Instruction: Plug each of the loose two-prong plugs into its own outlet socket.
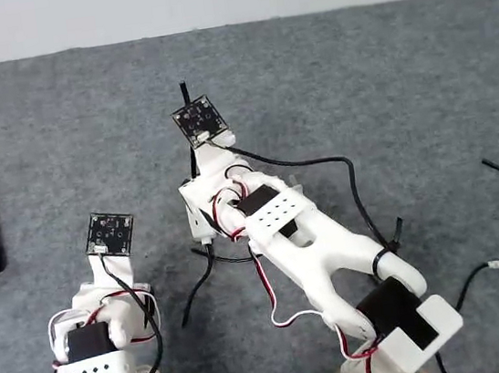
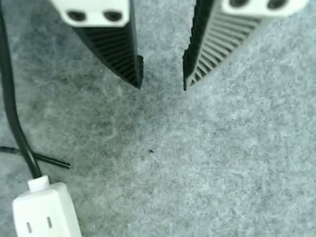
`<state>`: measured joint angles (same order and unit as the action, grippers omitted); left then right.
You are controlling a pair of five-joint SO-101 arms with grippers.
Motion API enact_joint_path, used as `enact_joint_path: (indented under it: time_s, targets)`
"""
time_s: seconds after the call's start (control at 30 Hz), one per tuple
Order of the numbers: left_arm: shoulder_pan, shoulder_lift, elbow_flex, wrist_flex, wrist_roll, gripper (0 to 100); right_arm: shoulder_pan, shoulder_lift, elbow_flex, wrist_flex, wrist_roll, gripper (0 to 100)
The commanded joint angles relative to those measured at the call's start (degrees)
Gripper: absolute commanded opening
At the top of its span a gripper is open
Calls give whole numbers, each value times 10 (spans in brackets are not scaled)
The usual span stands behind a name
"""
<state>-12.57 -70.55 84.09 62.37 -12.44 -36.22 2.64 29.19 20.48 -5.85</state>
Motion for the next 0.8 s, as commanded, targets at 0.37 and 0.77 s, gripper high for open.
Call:
enact_joint_path:
  time_s: [0.37,0.77]
  targets:
    - [-4,-5,-6,-13,-6,73,-5,-1,40,-7,5,8]
    - [-16,-5,-6,-15,-7,73,-37,0,85,0,41,8]
